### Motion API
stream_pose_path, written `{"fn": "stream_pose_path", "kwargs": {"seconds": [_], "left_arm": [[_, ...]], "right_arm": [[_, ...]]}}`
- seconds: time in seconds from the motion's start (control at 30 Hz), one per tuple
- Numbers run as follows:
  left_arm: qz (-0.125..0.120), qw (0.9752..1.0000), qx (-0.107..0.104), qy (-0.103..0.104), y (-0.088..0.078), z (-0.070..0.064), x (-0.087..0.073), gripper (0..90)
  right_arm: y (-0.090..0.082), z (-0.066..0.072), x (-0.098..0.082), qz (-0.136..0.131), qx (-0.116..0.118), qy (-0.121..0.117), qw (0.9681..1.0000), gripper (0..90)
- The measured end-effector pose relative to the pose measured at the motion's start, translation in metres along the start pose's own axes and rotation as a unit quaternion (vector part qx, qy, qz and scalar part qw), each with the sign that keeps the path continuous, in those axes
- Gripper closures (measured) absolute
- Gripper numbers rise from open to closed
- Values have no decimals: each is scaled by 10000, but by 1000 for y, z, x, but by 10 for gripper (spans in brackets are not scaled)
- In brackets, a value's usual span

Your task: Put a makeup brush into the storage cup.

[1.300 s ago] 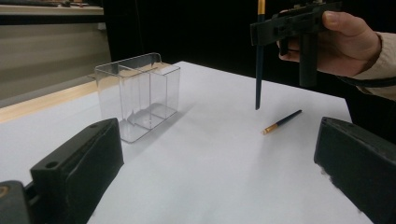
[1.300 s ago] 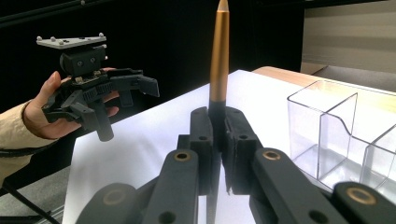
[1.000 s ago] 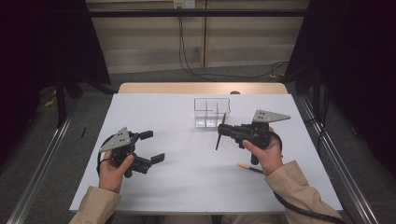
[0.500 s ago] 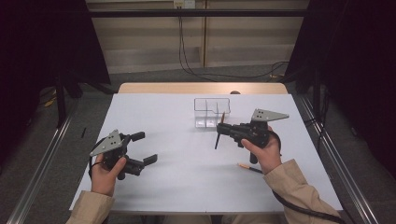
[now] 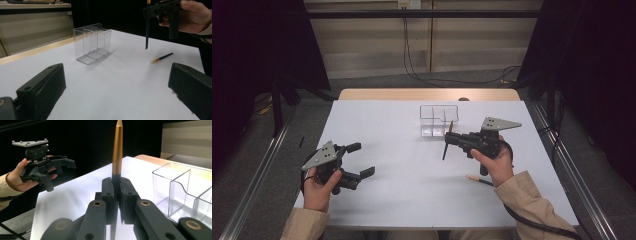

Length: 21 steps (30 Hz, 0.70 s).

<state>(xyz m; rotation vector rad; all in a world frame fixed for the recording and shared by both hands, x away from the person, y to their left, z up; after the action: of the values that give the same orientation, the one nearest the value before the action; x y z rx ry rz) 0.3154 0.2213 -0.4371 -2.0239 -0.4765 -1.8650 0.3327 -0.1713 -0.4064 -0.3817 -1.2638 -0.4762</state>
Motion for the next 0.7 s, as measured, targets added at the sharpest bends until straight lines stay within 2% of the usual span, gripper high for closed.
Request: {"fn": "stream_pose_path", "kwargs": {"seconds": [0.3,0.7], "left_arm": [[-49,9999,84,33,-6,1,3,11],[-43,10000,49,38,-8,0,2,11]], "right_arm": [[0,-4,5,-19,-48,-48,10000,832],[4,-13,13,22,-144,-174,9997,832]]}}
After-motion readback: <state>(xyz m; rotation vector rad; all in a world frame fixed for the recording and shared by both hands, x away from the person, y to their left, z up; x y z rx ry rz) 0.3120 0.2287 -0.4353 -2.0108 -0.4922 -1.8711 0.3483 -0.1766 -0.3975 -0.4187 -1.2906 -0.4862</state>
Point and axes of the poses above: each handheld gripper's, and its own axes: y roughly forward along the jaws, x roughly out of its top, z roughly to its left, the point moved 3 cm from there along y, roughly forward along the jaws, and after that the axes turned 11 degrees about -z, right-handed, at the moved point
